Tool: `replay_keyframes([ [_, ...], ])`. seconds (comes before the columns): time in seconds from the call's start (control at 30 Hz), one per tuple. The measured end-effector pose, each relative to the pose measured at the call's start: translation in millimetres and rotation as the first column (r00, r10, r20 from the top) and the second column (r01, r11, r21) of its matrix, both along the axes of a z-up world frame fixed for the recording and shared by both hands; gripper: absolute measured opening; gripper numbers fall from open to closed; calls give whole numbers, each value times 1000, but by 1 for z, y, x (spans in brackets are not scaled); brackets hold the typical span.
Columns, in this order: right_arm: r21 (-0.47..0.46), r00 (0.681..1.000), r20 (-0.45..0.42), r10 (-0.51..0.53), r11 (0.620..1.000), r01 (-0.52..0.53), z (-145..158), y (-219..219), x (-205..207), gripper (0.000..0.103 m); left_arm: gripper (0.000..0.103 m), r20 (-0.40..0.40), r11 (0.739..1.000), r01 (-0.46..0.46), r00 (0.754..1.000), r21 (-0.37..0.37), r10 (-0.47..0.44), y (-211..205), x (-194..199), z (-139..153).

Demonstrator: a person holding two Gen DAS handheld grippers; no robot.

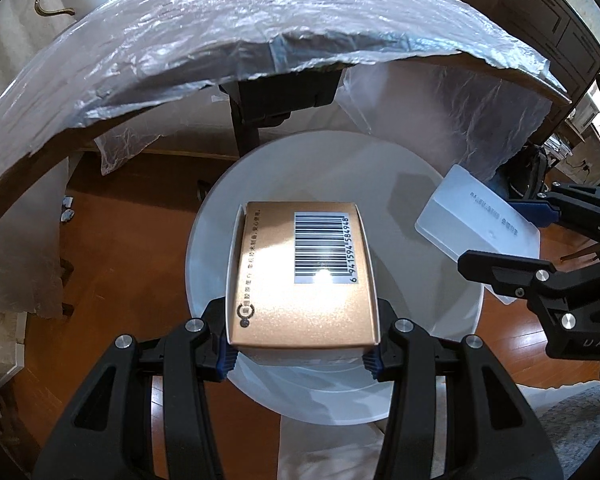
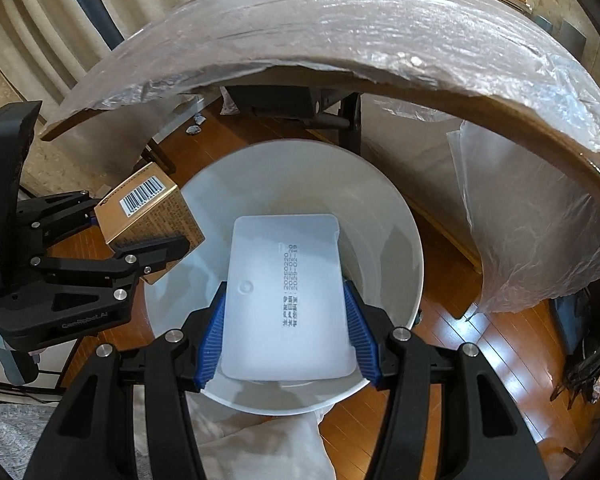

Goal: Collect trash

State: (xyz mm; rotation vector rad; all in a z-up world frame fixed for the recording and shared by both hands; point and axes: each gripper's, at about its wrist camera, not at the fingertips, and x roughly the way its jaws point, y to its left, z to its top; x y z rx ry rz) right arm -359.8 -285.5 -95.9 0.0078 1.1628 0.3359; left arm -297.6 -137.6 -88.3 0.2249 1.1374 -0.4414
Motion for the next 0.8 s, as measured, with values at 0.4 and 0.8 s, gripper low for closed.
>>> replay_keyframes([
  [0.4, -34, 1000, -15, 8, 999, -8, -11, 6, 9, 54, 49, -16, 999, 14, 1000, 37, -14, 5, 9, -12],
  [0.8, -56, 1000, -26, 0, 998, -2, -22, 11, 17, 54, 49, -28, 998, 36, 999, 59, -34, 3, 9, -15],
])
